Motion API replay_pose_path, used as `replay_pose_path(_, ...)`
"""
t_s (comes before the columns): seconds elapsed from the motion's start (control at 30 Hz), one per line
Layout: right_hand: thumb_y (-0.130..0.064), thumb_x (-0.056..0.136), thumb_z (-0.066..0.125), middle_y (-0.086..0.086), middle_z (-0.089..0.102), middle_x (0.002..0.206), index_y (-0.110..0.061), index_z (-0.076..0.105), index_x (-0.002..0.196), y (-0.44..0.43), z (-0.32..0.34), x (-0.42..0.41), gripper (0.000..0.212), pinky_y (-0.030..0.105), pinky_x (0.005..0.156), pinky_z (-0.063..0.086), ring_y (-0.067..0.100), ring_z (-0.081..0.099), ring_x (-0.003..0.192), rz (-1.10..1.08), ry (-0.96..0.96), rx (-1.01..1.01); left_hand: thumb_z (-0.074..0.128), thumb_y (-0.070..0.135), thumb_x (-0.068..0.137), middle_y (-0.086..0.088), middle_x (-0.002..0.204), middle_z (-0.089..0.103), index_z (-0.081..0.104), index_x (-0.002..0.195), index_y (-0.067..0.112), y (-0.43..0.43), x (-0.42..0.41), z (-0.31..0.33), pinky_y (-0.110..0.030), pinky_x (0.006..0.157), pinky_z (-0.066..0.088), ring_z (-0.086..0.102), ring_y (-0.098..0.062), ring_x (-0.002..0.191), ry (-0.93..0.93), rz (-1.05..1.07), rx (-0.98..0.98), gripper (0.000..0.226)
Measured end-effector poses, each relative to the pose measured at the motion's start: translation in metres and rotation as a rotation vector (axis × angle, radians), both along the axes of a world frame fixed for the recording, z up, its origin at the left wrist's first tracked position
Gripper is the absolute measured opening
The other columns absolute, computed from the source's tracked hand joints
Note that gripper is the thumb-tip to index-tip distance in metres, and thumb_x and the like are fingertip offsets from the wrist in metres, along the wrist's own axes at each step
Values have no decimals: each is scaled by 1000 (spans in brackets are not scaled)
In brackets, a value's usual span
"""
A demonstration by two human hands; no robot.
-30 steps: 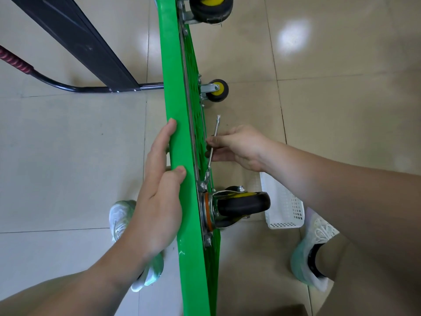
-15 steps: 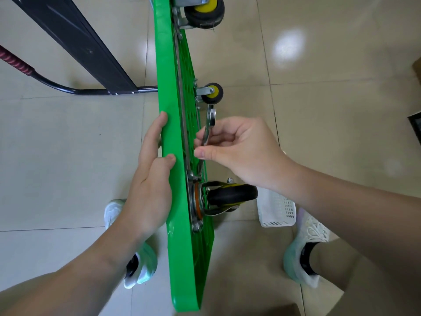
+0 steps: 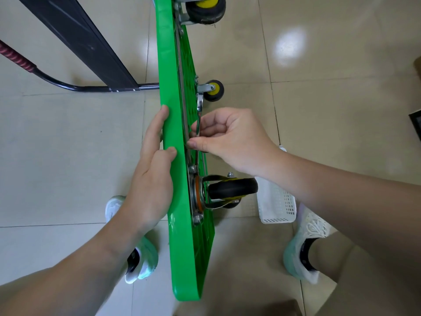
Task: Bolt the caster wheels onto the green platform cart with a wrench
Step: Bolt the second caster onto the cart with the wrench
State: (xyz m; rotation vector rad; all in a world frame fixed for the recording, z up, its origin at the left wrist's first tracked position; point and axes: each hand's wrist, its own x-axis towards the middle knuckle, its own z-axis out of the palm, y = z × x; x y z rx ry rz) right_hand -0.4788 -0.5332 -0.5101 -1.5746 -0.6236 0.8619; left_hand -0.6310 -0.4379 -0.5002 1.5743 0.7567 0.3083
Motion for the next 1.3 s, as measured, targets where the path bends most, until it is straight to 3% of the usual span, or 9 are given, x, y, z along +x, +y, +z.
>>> replay_pose_path(0.13,-5,73,86,12,77,83,-10,73,92,10,-10,12,23,41,79,62,26,76,81,-17,90,-60,41,42,77,15,159,41,42,129,77,1,1,0,-54,122,32,41,-20,148,-13,7,-5,63)
replay_pose_path(0.27,-6,74,85,15,77,87,-1,72,99,18,-27,17,29,46,81,62,29,75,84,-7,241,-144,39,31,84,19,157,40,40,134,74,0,2,1,-50,122,33,40,-11,147,11,-4,44,65)
replay_pose_path(0.43,-9,74,86,15,77,91,1,70,104,28,-46,24,35,37,77,60,25,75,83,-3,350,-183,39,36,82,26,157,38,38,139,71,2,1,0,-53,122,33,38,-12,149,10,-7,25,67)
replay_pose_path(0.53,-11,76,84,15,76,93,3,69,106,30,-63,29,36,36,77,60,28,75,85,7,427,-261,37,29,86,27,154,40,38,137,73,2,1,1,-53,121,34,41,-13,147,19,-4,17,68)
replay_pose_path(0.7,-2,83,75,19,75,93,13,64,108,24,-80,27,31,31,73,62,28,75,81,-39,703,-361,34,21,89,36,152,38,37,138,68,-1,2,3,-43,123,31,33,4,147,9,-4,35,69)
replay_pose_path(0.9,-7,86,74,15,76,94,1,71,97,28,-48,49,14,40,86,60,29,75,88,-113,440,-214,34,24,87,35,147,42,38,133,75,-2,4,5,-45,119,37,44,-1,141,34,14,9,69)
replay_pose_path(1.13,10,78,75,-4,75,73,-11,70,91,7,13,20,25,18,69,57,6,72,73,20,163,85,37,28,86,26,153,43,41,133,74,1,3,0,-53,122,33,40,-14,148,-6,13,4,66)
replay_pose_path(1.3,5,72,82,-2,76,81,-16,73,88,-12,14,-2,29,24,77,58,10,73,77,24,86,121,38,28,86,18,158,41,41,129,77,2,1,-1,-53,122,32,40,-15,148,2,15,8,65)
